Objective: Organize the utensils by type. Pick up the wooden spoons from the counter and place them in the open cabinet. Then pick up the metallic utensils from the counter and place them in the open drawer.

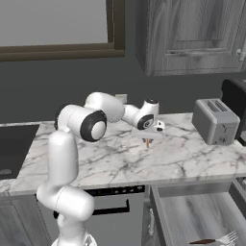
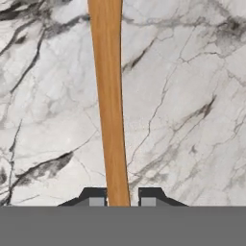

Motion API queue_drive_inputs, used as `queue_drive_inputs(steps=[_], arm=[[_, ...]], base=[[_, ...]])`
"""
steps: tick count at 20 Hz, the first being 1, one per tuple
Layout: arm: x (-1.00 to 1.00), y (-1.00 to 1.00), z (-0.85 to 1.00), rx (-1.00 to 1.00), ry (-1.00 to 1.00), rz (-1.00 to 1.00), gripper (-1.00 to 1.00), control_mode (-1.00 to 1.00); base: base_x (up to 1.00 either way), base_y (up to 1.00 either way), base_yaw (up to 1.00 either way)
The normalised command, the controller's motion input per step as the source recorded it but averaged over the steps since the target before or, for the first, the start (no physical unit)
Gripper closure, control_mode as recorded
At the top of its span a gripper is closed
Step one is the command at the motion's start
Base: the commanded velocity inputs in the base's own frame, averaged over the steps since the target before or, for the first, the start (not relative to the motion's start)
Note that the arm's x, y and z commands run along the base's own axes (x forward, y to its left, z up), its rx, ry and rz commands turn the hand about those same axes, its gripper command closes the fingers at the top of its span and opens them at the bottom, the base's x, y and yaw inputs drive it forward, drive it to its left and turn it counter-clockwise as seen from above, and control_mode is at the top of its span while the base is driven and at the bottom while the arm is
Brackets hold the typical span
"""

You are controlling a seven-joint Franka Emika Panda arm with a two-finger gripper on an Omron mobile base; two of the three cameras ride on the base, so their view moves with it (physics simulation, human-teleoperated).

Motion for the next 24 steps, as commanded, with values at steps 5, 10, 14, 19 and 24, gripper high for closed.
queue_drive_inputs(steps=[5, 10, 14, 19, 24], arm=[[-0.49, 0.54, 0.35, -0.07, -0.04, 0.0, 1.0, -1.0], [-0.63, 0.51, 0.51, -0.12, 0.0, 0.0, 1.0, -1.0], [-0.76, 0.56, 0.5, -0.06, -0.03, 0.0, 1.0, -1.0], [-0.75, 0.47, 0.63, 0.0, -0.12, 0.0, 1.0, -1.0], [-0.73, 0.42, 0.67, 0.0, -0.12, 0.0, 1.0, -1.0]], base=[[0.0, 0.0, 0.0], [0.0, 0.0, 0.0], [0.0, 0.0, 0.0], [0.0, 0.0, 0.0], [0.0, 0.0, 0.0]])
